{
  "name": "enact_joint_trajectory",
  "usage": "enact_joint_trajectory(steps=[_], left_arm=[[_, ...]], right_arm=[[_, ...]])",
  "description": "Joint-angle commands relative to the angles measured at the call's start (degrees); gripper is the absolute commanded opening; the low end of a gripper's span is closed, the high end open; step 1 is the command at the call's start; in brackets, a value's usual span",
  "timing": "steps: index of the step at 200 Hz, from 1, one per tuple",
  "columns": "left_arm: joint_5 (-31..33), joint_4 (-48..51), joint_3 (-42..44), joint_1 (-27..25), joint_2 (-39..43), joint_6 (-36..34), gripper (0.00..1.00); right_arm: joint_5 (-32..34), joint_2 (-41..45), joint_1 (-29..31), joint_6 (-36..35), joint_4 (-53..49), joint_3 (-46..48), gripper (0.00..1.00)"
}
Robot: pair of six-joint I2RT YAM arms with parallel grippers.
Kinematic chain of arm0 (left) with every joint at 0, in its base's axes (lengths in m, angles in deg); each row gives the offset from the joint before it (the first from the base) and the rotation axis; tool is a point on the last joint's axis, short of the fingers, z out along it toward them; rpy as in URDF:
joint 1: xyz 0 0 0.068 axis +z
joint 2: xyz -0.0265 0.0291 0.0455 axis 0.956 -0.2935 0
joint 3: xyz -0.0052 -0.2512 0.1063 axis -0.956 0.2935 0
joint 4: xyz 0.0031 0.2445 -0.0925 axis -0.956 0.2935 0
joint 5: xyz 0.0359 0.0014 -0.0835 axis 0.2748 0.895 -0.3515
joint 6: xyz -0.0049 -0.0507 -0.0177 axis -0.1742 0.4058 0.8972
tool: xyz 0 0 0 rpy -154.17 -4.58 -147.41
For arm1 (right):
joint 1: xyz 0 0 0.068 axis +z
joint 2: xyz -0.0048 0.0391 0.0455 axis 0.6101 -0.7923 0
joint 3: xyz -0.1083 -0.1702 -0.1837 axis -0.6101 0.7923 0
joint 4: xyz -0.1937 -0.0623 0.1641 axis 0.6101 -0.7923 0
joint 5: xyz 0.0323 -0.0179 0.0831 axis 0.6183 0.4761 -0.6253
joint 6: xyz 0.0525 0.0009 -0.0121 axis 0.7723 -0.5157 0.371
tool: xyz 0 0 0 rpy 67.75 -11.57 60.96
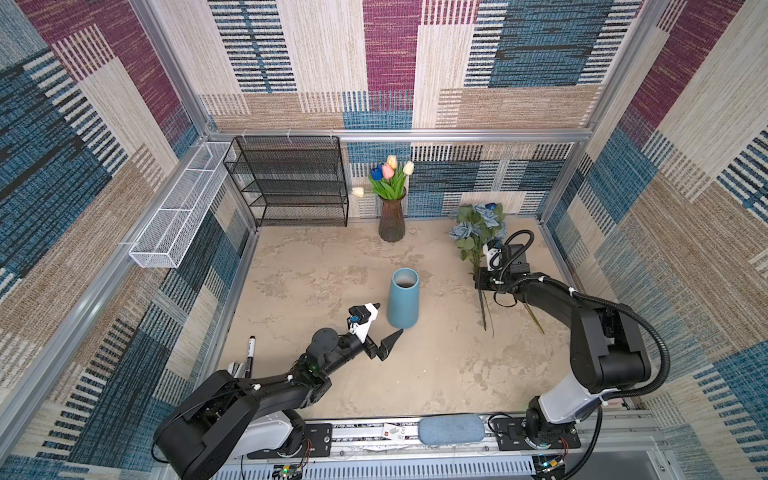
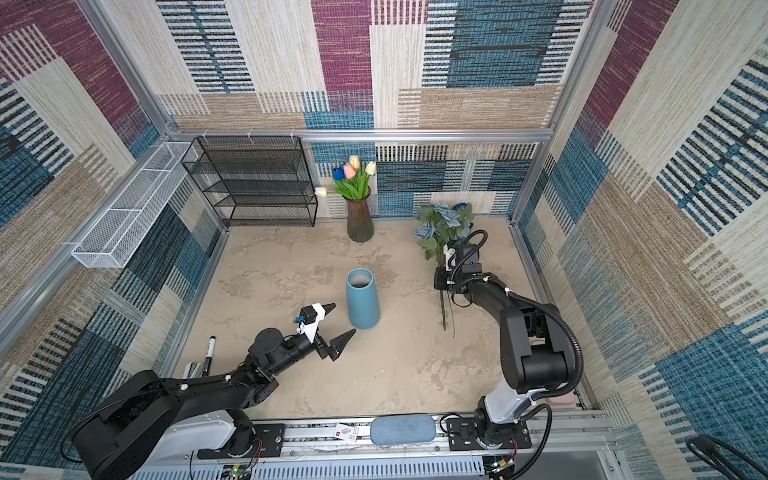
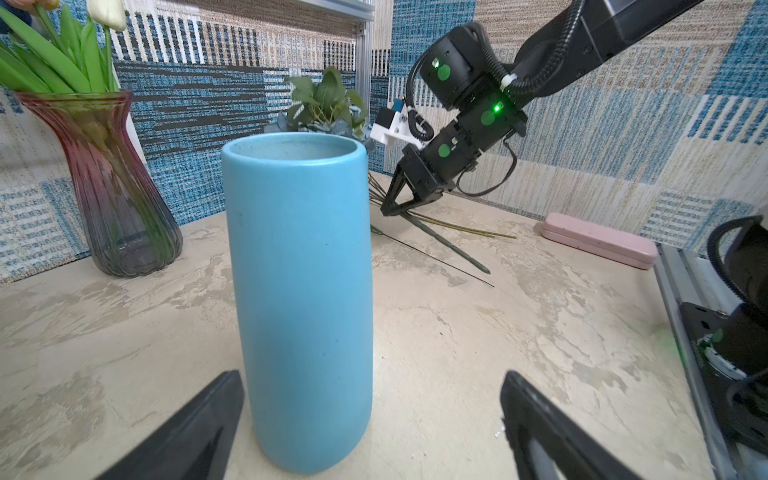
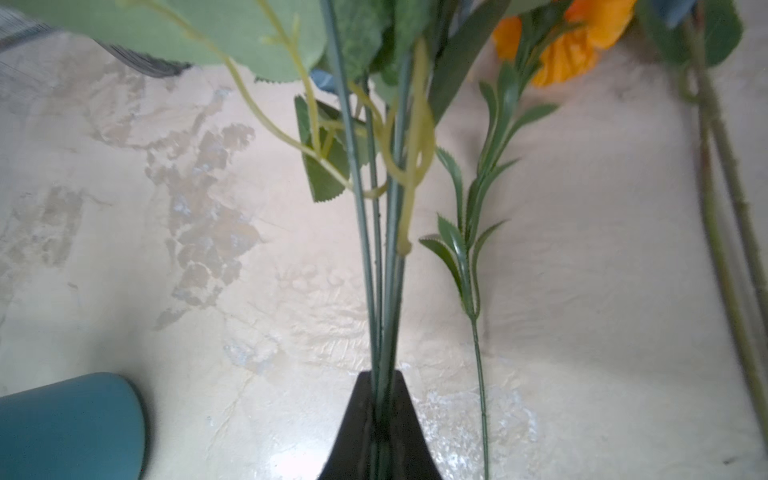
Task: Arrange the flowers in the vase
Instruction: 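Lift the blue roses high and carry them over the light-blue vase, then lower the blue rose stems into the light-blue vase opening with the right gripper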
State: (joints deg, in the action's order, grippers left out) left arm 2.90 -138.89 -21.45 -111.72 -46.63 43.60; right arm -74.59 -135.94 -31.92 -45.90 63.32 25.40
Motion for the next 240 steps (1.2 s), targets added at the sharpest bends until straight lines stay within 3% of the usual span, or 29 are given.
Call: enact_joint_trajectory(steps=[1, 53, 70, 110, 132, 152, 196, 240], left_arm=[[0.25, -1.98, -0.11, -0.06, 0.30, -0.58, 0.99], [0.24, -1.97, 0.07, -0.06, 0.69, -0.71, 0.99], [0.25, -2.06, 0.20, -0.06, 1.06, -0.84, 0.99], [0.32, 0.42, 0.07, -0.06, 3.07, -1.19, 0.99], [1.02, 1.37, 0.24, -0.06, 4.30, -0.94, 0.99], [0.51, 4.22, -0.42, -0.06, 5.77, -0.84, 0.99], [-2.11, 10.05, -1.20, -0.06, 10.42, -1.19, 0.99], [-1.35, 9.43, -0.23, -0.06, 11.17, -1.98, 0.99]], right_arm=[[-0.05, 3.04, 0.04, 0.65, -0.41, -1.88, 0.01], [-6.58, 13.42, 0.12, 4.49, 4.74, -3.61, 0.00], [-11.75, 18.61, 1.05, 6.29, 13.39, -1.65, 0.00], [-16.81, 25.30, 6.75, 9.88, 37.01, 3.14, 0.00], [-20.16, 23.59, 10.97, 12.09, 50.78, 4.92, 0.00], [-19.15, 20.79, 17.24, 9.97, 58.12, 4.12, 0.00], [-20.18, 12.57, 26.01, 7.67, 60.26, -4.33, 0.00], [-18.89, 6.91, 28.38, 7.71, 60.25, -8.65, 0.00]])
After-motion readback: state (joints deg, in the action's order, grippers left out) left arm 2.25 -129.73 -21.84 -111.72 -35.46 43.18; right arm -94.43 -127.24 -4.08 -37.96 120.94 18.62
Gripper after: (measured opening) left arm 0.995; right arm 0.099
